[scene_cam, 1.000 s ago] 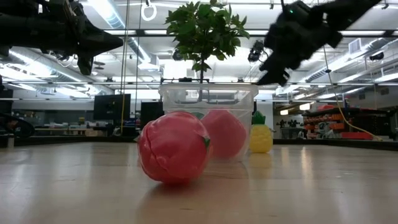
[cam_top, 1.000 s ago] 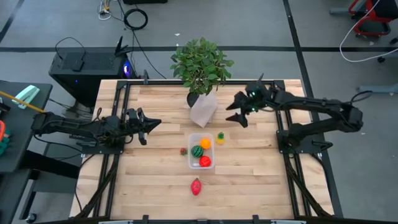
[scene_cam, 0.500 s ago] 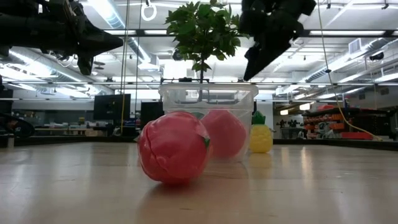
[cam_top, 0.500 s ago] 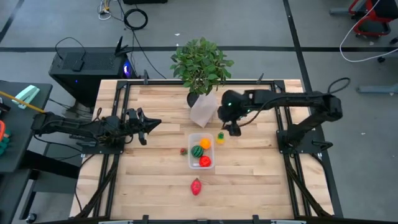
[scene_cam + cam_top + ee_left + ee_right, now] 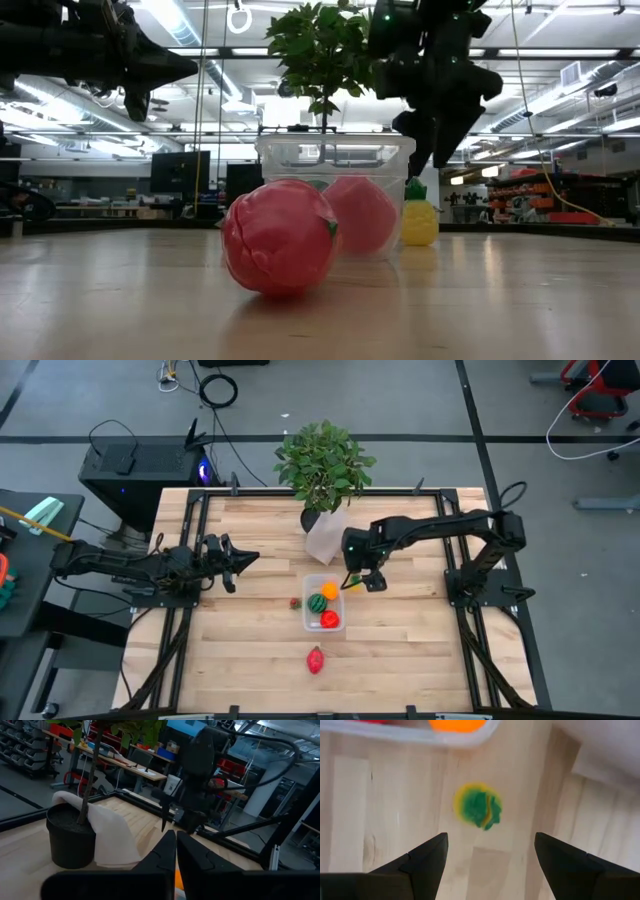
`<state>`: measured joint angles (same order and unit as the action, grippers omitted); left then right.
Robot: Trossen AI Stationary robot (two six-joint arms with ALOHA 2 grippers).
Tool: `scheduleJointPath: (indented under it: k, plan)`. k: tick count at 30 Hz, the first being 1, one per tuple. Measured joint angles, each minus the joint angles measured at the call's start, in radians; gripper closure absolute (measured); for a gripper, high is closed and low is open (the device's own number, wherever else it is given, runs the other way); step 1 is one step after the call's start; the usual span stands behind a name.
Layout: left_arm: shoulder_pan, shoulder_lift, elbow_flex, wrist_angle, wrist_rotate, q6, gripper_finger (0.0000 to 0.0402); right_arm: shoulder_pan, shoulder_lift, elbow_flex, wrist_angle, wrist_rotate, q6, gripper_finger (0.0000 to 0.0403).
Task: Pick and placing Produce into tupperware
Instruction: Put the yellow pineapple into the transparent bin
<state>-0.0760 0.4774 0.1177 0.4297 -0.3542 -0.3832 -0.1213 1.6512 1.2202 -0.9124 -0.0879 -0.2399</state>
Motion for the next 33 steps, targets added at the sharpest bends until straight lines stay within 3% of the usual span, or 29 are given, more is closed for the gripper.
scheduleJointPath:
  k: [12, 33]
  plan:
    - [0.0, 0.0, 0.0, 0.0, 0.0, -0.02, 0.0373, -0.003, 0.132, 0.171, -0.109, 0.007, -0.002, 0.01]
    - [0.0, 0.0, 0.0, 0.0, 0.0, -0.018, 0.0378, 0.009, 0.219, 0.175, -0.104, -0.052, 0.033, 0.01]
